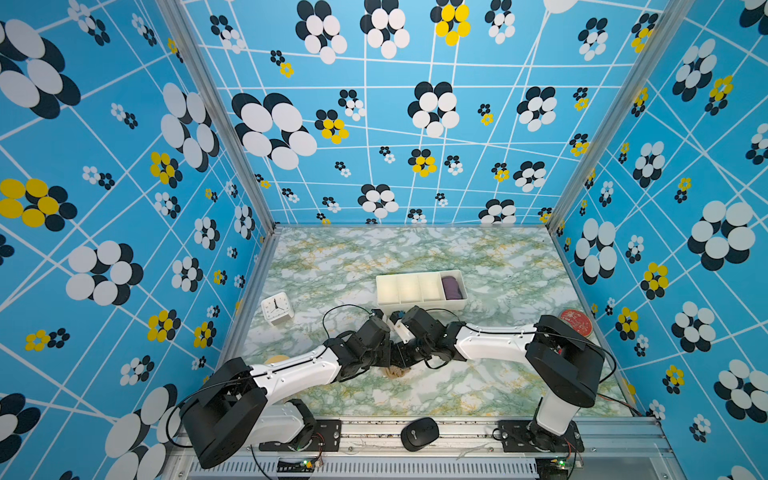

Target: Roll the socks

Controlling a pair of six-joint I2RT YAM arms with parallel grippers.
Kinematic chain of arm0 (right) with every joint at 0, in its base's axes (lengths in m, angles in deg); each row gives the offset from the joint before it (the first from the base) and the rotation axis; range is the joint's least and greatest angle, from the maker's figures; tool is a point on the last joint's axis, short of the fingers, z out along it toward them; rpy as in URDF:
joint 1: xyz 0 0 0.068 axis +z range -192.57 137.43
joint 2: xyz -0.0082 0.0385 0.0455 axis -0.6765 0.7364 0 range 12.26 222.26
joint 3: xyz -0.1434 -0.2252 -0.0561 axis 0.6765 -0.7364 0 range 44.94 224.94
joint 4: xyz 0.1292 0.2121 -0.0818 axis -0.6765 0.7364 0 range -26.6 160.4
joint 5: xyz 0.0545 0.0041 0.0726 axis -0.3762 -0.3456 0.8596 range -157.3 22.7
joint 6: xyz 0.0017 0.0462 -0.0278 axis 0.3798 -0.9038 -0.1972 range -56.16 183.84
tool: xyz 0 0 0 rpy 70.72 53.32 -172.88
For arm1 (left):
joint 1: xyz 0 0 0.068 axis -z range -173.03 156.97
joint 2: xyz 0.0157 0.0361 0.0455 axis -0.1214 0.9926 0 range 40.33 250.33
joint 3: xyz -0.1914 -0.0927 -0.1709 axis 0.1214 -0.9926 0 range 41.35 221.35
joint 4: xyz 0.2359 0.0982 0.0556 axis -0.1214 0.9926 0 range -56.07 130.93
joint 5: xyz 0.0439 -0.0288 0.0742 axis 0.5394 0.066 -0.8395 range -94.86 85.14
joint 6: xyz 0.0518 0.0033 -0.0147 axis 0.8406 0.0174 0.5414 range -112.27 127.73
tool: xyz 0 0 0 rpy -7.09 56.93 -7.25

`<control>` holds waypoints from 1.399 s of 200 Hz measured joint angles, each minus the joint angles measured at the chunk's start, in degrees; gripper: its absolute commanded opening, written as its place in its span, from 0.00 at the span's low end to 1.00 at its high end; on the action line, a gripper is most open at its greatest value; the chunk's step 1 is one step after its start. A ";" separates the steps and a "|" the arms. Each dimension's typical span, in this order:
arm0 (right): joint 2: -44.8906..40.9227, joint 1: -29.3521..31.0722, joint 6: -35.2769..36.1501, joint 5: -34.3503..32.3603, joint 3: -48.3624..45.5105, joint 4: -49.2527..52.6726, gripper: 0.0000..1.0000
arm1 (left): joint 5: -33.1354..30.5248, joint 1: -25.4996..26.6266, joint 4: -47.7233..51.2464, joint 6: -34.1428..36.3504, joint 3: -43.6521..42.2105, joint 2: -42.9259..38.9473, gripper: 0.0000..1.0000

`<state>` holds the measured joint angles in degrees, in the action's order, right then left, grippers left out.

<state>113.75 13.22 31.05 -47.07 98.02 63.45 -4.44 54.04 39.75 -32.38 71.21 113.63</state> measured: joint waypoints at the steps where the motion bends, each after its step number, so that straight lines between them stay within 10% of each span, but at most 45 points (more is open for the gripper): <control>1: 0.00 -0.02 0.02 0.07 0.00 0.00 0.28 | -0.04 0.00 0.02 -0.09 0.00 0.00 0.00; 214: -6.21 -4.85 -6.27 6.95 -9.57 -8.48 0.35 | 2.16 2.71 -2.56 -1.05 0.26 2.01 0.00; 280: -6.45 -5.20 -7.76 6.69 -11.37 -10.60 0.23 | 1.70 3.34 -2.62 -1.42 0.28 2.03 0.00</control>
<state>107.31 8.02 23.29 -40.38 86.65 52.85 -2.73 57.39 37.13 -33.80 71.50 115.66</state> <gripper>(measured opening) 0.247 0.046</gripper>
